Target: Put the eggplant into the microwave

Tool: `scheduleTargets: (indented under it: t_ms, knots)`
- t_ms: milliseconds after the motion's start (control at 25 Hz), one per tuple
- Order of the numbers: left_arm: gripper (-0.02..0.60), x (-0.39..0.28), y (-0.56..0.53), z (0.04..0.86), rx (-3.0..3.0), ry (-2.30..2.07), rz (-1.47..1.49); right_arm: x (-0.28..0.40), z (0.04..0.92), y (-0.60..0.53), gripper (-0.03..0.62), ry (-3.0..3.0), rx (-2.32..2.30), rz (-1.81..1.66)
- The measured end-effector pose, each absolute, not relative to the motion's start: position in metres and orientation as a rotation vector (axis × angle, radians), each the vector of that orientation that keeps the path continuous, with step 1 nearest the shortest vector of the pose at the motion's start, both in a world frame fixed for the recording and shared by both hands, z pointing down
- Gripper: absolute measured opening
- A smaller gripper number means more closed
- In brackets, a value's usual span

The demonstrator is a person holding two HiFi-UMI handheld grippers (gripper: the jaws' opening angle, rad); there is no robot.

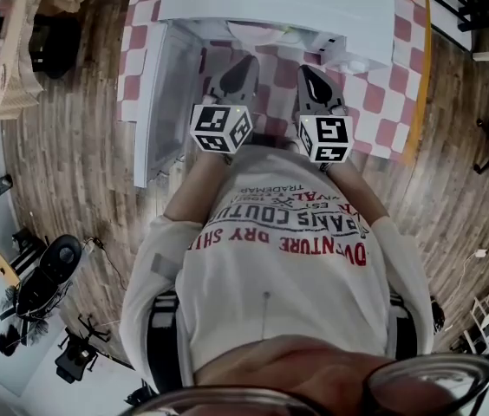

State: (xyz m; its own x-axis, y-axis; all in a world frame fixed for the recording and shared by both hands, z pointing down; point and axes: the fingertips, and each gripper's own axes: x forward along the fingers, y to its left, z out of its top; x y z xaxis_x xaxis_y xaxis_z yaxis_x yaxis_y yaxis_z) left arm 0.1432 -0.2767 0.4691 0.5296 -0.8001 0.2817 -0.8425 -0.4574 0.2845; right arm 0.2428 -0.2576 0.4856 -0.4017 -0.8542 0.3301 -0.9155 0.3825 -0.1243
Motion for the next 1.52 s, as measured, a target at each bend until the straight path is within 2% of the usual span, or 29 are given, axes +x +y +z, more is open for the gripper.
scheduleTargets:
  t_ms: [880,1520]
  knots:
    - [0.026,0.168,-0.278,0.447,2.624,-1.353,0.289,0.245,0.463,-0.271,0.026,-2.471,1.573,0.311]
    - [0.026,0.166,-0.279,0.462,2.525,-1.307,0.248,0.249,0.466,-0.271,0.026,-2.456,1.574,0.309]
